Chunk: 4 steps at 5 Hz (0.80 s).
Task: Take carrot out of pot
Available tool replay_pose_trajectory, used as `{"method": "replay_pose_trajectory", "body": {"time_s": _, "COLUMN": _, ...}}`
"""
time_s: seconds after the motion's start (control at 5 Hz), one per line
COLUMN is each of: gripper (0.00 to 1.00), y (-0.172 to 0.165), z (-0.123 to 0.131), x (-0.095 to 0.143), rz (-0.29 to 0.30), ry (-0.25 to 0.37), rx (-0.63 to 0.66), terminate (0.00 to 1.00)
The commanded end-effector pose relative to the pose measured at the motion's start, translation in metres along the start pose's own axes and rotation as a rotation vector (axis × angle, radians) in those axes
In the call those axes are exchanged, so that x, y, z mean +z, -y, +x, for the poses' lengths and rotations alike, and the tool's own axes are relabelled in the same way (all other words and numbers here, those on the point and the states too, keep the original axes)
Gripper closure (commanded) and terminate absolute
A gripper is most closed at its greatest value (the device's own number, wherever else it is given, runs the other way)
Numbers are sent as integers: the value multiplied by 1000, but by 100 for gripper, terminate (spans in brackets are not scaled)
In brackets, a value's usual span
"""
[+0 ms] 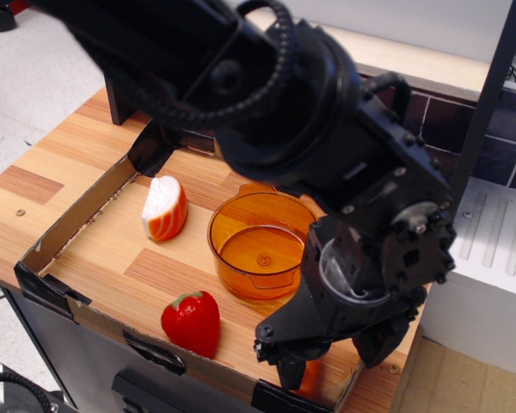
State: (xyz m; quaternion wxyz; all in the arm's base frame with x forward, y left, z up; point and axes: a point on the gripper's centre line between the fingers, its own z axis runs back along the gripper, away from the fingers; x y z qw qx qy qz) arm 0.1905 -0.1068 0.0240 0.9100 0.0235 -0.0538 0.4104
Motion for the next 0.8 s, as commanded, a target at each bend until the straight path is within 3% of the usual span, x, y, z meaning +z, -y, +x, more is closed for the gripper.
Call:
{"method": "replay_pose_trajectory", "body": {"time_s": 0.0, "gripper": 0, "y": -3, "z": 13, "x": 21, "rz": -40, "ry": -34, "rx": 0, "terminate": 0}}
{"method": "replay_pose_trajectory", "body": {"time_s": 0.2, "gripper": 0, "y": -4, "z": 18, "x": 46, "rz": -80, "ry": -68, "rx": 21, "terminate": 0}}
{"method": "replay_pose_trajectory", "body": {"time_s": 0.4, "gripper": 0, "y": -5, "z": 26, "x": 87, "rz": -148, "ry": -108, "rx": 61, "terminate": 0}}
{"method": "replay_pose_trajectory", "body": {"time_s": 0.6, "gripper": 0, "y": -6, "z": 38, "x": 115, "rz": -164, "ry": -90, "rx": 122, "terminate": 100}}
